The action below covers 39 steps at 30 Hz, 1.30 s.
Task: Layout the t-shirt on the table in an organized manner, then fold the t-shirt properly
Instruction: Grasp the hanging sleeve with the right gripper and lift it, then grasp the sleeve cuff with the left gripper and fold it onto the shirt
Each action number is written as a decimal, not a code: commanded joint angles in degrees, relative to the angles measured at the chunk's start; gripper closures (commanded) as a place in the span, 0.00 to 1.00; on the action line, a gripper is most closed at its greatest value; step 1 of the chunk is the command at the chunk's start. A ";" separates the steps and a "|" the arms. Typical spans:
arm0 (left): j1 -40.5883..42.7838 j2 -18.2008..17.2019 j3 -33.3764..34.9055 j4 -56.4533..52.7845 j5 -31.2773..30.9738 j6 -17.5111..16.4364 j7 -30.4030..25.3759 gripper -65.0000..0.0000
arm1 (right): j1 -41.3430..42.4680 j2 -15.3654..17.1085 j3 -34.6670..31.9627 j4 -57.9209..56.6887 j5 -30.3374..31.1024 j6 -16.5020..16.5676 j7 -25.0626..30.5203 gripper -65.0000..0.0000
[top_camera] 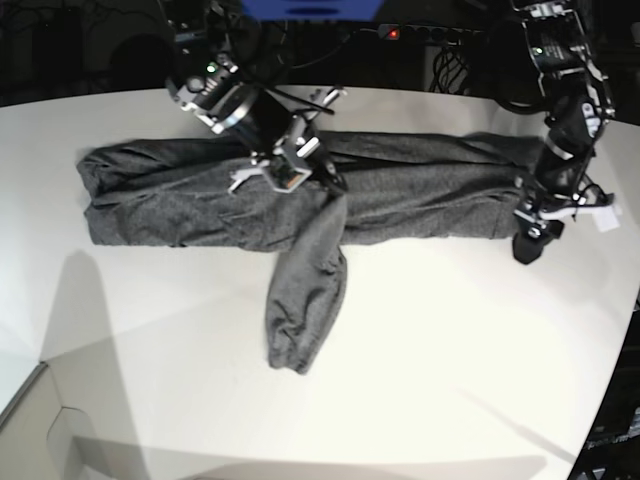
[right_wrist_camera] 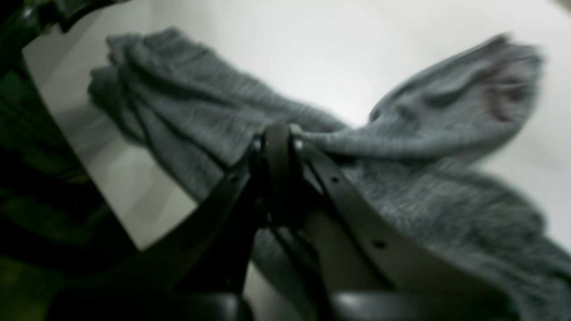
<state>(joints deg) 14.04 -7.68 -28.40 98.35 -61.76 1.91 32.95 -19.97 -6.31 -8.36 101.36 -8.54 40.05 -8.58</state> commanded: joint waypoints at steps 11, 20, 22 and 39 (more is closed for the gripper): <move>-3.01 2.98 7.88 0.95 -0.62 -0.55 -0.47 0.20 | -2.50 -0.07 -3.11 -2.42 1.37 -0.05 2.29 1.00; -3.19 5.00 12.01 1.04 -0.62 -0.55 -0.64 0.19 | -2.85 2.66 -3.11 -5.14 1.37 -0.05 2.29 0.83; -3.27 5.09 13.85 1.04 -0.62 -0.55 -0.73 0.19 | -3.46 2.66 -3.11 -4.44 1.37 -0.05 2.38 0.73; -32.37 16.68 33.37 -24.19 29.36 -0.02 -0.91 0.19 | -6.72 4.33 11.57 1.98 1.63 -0.05 2.21 0.48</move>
<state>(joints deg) -16.93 8.93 5.30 72.88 -32.38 1.78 33.65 -26.70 -1.85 3.44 101.95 -8.19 39.81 -8.12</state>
